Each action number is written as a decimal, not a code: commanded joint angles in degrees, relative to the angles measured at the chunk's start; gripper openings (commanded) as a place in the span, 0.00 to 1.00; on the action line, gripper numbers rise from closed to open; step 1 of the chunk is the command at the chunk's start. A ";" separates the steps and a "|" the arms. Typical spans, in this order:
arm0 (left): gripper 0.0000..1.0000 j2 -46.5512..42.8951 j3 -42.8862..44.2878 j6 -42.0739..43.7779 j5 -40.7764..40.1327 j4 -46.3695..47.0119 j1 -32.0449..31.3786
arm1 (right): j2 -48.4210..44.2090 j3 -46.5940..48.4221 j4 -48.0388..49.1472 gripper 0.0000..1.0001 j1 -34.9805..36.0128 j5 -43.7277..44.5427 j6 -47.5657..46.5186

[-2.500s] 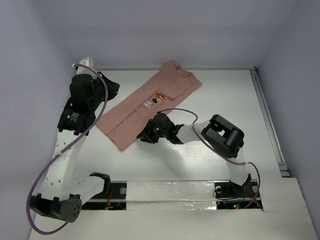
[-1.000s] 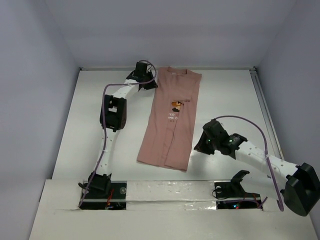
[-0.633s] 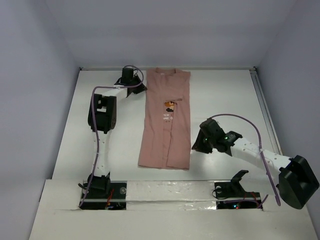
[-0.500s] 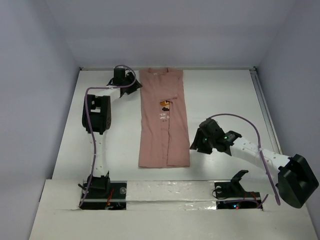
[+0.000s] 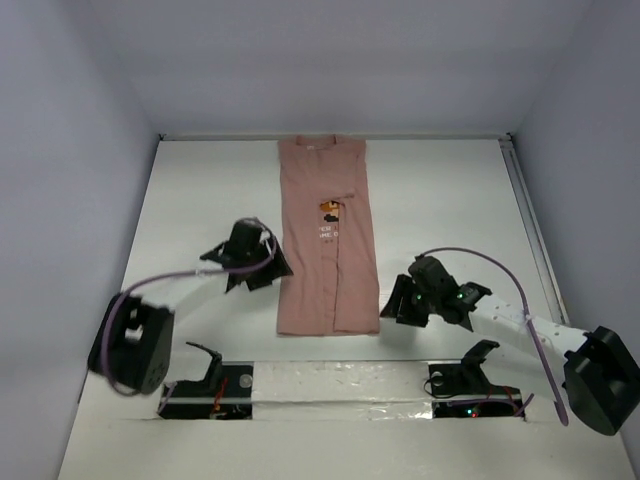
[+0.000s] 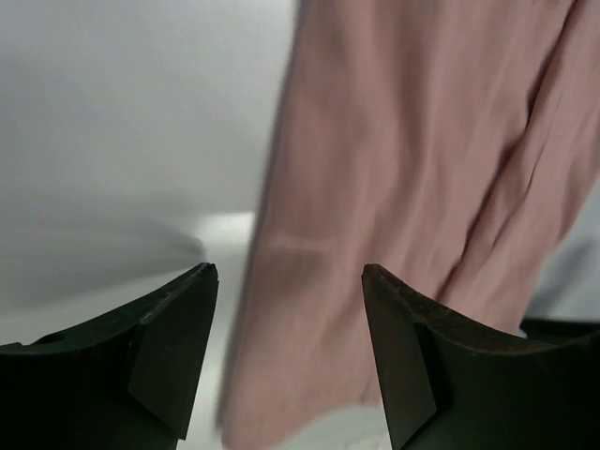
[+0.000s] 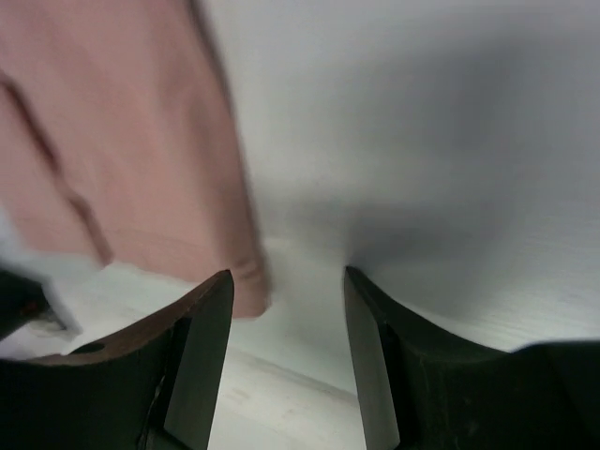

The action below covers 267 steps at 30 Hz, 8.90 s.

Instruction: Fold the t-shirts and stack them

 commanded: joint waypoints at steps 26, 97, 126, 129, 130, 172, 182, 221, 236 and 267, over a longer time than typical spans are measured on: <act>0.29 -24.69 -18.43 -25.53 -1.79 -16.26 -18.77 | -3.47 -12.47 14.35 0.36 -0.23 -11.84 11.91; 0.22 36.66 52.76 -0.30 -12.51 -9.67 3.38 | 68.52 81.65 -7.53 0.31 -22.98 -5.51 -26.49; 0.00 16.71 10.32 -2.41 -7.06 8.88 -5.50 | 79.68 93.35 -3.34 0.00 -13.06 -11.14 -23.17; 0.00 15.74 8.82 -2.06 -7.58 8.27 -6.03 | 82.31 95.80 -0.34 0.00 -15.51 -12.28 -18.96; 0.00 14.96 8.21 -1.97 -7.67 7.92 -6.03 | 83.02 96.60 0.46 0.00 -16.04 -12.72 -18.15; 0.42 7.65 1.26 -4.61 -5.48 8.18 0.39 | 36.97 21.90 22.35 0.53 -20.79 -20.55 -15.86; 0.24 9.24 0.38 -4.79 -5.65 8.79 0.39 | 44.78 21.28 28.33 0.45 -20.79 -22.30 -11.56; 0.00 -25.15 11.33 -18.43 -14.96 -24.61 -22.04 | 0.89 22.57 -12.64 0.00 -20.79 -13.18 -17.17; 0.00 25.97 50.55 0.40 -10.58 -11.69 2.40 | 58.72 74.53 -6.74 0.00 -28.35 -15.09 -23.68; 0.04 21.90 22.31 -7.15 -7.06 4.39 -9.37 | 51.57 46.35 6.97 0.00 -24.13 -17.66 -21.57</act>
